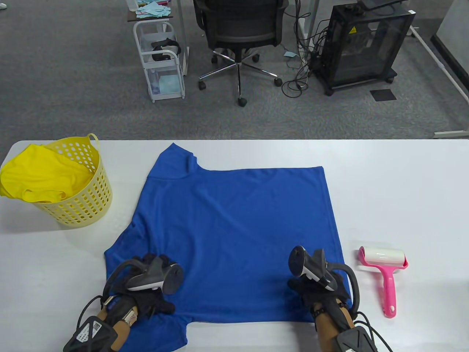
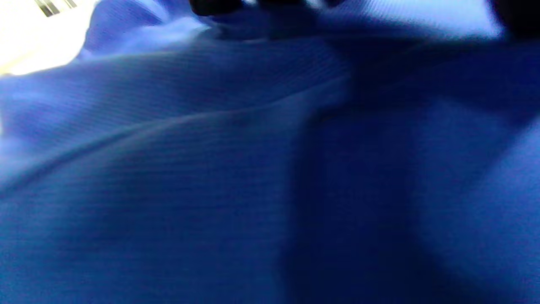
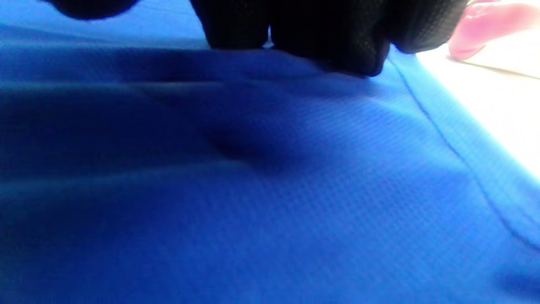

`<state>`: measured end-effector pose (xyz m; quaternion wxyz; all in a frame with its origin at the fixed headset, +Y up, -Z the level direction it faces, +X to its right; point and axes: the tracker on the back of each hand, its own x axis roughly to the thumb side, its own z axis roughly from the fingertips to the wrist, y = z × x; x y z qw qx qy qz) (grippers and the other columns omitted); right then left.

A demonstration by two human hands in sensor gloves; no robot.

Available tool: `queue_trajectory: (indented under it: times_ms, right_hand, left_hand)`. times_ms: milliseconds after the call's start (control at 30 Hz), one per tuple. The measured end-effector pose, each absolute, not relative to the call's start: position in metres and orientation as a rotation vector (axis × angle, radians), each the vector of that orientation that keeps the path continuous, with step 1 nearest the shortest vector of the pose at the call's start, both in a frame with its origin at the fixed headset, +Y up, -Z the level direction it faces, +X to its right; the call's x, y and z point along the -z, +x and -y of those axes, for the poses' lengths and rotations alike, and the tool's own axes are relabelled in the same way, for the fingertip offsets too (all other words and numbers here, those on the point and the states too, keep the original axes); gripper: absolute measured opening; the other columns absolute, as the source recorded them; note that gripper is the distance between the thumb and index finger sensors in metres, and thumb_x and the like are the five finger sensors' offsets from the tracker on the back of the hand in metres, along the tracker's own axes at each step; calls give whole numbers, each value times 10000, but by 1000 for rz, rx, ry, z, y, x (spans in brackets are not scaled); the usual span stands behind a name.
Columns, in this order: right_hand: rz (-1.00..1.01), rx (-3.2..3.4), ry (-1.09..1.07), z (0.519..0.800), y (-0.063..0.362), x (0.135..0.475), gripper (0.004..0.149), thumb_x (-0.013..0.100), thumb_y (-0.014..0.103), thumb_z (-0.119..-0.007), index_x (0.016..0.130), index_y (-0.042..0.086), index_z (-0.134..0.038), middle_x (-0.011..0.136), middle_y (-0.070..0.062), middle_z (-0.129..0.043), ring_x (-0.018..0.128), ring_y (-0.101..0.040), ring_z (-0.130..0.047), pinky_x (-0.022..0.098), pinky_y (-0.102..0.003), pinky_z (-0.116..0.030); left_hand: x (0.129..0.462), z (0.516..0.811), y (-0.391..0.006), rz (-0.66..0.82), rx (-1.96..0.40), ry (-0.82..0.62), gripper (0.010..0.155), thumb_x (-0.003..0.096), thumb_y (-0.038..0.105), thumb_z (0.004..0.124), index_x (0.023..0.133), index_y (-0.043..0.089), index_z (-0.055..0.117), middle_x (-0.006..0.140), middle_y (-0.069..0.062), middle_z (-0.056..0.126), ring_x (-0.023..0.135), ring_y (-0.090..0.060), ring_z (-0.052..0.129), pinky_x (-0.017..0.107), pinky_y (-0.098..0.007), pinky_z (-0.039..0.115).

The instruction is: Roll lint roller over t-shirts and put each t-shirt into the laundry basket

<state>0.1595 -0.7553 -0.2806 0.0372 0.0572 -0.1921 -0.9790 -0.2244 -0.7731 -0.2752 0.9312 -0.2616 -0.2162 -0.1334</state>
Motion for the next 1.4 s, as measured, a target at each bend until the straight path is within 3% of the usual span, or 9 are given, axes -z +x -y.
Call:
queue_trajectory:
  times_ms: [200, 333, 500, 700, 800, 900, 1033, 1267, 1400]
  right_hand:
    - [321, 3113, 321, 728, 187, 276, 697, 402, 633, -675, 961, 218, -640, 1035, -143, -701, 877, -396, -804, 642, -549, -678]
    - [-156, 2917, 841, 699, 239, 262, 984, 372, 694, -649, 1047, 134, -203, 1128, -245, -374, 1003, -510, -520, 649, -739, -517]
    - [463, 2996, 1438, 741, 314, 258, 1049, 418, 661, -649, 997, 44, -28, 1107, -302, -159, 1017, -556, -314, 656, -799, -302]
    - [594, 2899, 1585, 765, 337, 258, 826, 486, 491, -719, 1002, 57, -242, 1066, -180, -471, 921, -425, -578, 636, -576, -672]
    - [420, 2886, 1522, 761, 340, 259, 657, 501, 450, -687, 988, 102, -417, 986, -126, -654, 809, -352, -751, 563, -453, -782]
    - [199, 3039, 1502, 745, 337, 257, 630, 498, 426, -716, 988, 122, -463, 906, -58, -757, 787, -299, -849, 585, -479, -769]
    - [-414, 3252, 1131, 701, 306, 249, 658, 459, 448, -744, 974, 109, -515, 757, -51, -874, 676, -299, -954, 536, -499, -815]
    - [-253, 3446, 457, 668, 213, 240, 727, 459, 522, -698, 991, 85, -463, 643, -15, -893, 261, -71, -980, 218, -293, -901]
    - [206, 3331, 250, 688, 173, 245, 652, 507, 486, -644, 1051, 311, -330, 731, -51, -845, 260, -53, -961, 205, -281, -897]
  left_hand:
    - [271, 763, -220, 490, 375, -391, 975, 274, 772, 657, 1061, 243, 431, 1129, -113, 553, 1043, -461, 617, 739, -654, 497]
    - [270, 750, -217, 493, 200, -152, 865, 325, 728, 612, 1028, 234, 516, 1074, -90, 670, 987, -436, 722, 710, -632, 562]
    - [270, 750, -212, 487, 212, -131, 897, 344, 731, 599, 1059, 246, 357, 1144, -138, 419, 1046, -484, 537, 733, -661, 468]
    - [275, 759, -212, 467, 206, -144, 959, 325, 759, 558, 1061, 238, 232, 1150, -158, 265, 1062, -522, 386, 737, -682, 391]
    - [277, 764, -214, 458, 173, -161, 967, 316, 770, 542, 1061, 236, 233, 1151, -156, 274, 1060, -533, 366, 735, -688, 378]
    - [281, 771, -216, 456, 153, -192, 978, 301, 786, 514, 1061, 239, 230, 1153, -149, 275, 1059, -541, 343, 734, -695, 364]
    - [286, 776, -217, 440, 119, -274, 987, 285, 809, 447, 1064, 260, 192, 1158, -151, 229, 1057, -558, 263, 728, -714, 327]
    - [289, 798, -219, 411, 184, -515, 1010, 269, 839, 369, 1002, 287, -54, 1095, -142, -71, 1007, -572, 7, 704, -755, 187]
    - [290, 809, -224, 389, 149, -643, 1006, 279, 845, 337, 942, 279, -164, 1039, -138, -184, 959, -559, -95, 683, -772, 142]
